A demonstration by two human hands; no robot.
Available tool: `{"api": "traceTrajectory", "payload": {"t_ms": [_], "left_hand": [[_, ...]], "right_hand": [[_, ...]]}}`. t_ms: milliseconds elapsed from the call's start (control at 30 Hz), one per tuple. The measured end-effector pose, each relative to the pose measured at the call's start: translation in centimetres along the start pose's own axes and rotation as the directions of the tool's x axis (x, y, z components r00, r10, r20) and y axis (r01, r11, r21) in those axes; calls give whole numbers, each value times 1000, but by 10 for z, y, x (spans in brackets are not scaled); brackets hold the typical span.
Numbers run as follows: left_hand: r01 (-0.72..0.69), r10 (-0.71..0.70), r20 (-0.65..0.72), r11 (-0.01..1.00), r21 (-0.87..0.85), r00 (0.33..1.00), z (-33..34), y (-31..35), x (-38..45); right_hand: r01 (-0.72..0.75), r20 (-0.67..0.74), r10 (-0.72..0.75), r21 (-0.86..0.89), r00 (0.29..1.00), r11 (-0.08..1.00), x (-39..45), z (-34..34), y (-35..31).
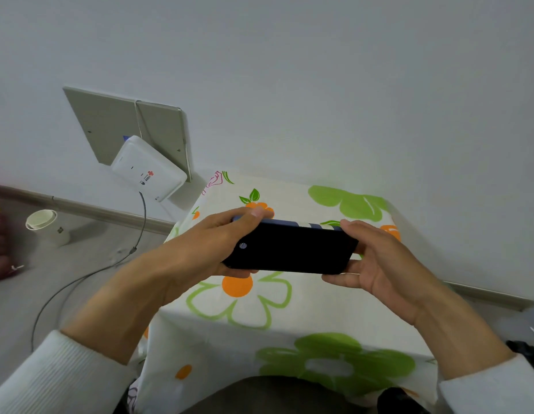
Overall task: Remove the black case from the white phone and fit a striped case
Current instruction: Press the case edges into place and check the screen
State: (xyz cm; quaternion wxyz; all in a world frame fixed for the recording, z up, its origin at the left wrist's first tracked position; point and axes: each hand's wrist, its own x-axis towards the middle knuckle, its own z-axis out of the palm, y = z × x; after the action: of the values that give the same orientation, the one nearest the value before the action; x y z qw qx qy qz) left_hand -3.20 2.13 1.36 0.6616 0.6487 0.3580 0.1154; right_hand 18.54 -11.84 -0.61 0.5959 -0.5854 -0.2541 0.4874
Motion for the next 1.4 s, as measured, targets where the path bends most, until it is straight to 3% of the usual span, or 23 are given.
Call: {"api": "traceTrajectory", "payload": {"t_ms": [233,433,633,800,1033,1200,1400], "left_hand": [[30,-35,173,999,35,984,-7,-2,2],[62,-66,205,998,25,976,-11,-4,5],[9,-61,336,988,155,940,-13,-5,7],[-56,-55,357,954,293,933,-14,-7,11],[-68,-155,409,875,480,899,-8,-14,24],[-156,-77,403,843,515,912,-5,-29,35],[-242,-3,345,707,665,938,1,-50,47]], "right_hand": [[-78,101,79,-18,992,997,3,-12,-1],[-138,237,163,-117,958,983,6,-24,3],[-160,308,224,-218,925,963,11,-33,5],[-127,346,270,-384,898,914,12,-36,1],[28,356,234,-597,905,802,14,-33,6],[79,320,202,-684,925,725,19,-31,17],[152,277,111,-770,954,620,27,-26,36]]}}
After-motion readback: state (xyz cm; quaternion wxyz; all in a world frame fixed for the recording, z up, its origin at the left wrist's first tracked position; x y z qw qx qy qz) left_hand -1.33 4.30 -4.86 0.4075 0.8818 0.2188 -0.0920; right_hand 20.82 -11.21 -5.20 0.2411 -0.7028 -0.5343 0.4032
